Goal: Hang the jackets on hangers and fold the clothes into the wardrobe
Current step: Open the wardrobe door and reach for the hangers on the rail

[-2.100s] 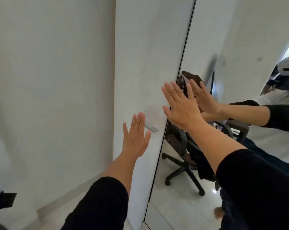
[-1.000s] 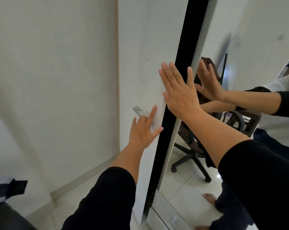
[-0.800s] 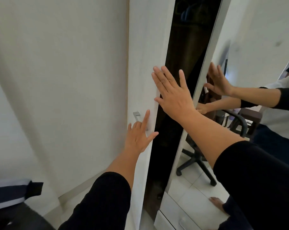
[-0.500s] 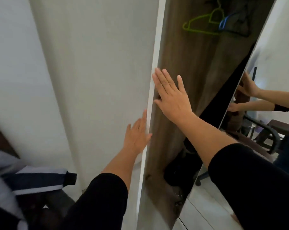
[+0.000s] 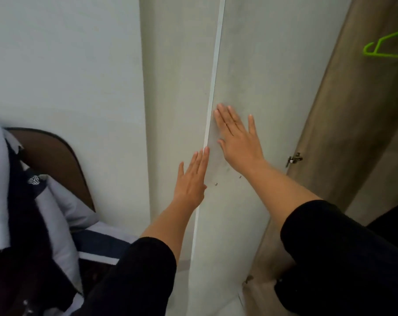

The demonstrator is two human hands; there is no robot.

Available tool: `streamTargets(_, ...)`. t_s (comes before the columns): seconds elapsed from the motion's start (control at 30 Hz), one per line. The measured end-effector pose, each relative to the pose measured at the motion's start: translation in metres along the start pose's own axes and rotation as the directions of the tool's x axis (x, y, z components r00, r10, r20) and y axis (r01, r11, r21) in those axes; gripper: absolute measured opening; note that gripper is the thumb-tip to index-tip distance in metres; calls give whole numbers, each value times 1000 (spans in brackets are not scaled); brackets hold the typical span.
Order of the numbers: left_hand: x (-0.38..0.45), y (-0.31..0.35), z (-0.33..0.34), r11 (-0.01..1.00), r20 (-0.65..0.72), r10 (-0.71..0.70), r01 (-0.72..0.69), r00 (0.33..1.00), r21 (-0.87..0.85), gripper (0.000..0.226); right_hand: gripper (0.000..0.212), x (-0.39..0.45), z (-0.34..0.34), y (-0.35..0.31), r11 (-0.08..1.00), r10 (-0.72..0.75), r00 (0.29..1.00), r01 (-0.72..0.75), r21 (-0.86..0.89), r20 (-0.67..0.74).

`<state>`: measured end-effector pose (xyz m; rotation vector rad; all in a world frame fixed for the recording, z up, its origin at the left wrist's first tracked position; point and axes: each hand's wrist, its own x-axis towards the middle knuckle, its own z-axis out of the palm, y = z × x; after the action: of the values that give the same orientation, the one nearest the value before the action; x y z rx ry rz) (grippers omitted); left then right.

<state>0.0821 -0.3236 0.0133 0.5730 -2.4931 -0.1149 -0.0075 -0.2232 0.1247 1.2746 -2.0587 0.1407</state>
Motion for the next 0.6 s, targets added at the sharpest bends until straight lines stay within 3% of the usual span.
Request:
streamTargets(0.43, 86, -48, 32, 963, -56, -261, 264, 964, 56, 102, 64, 99, 84, 40, 991, -124, 992, 124, 47, 4)
streamTargets(0.6, 116, -59, 42, 944, -33, -317, 318, 948, 86, 104, 63, 124, 107, 49, 988, -152, 988, 152, -8, 12)
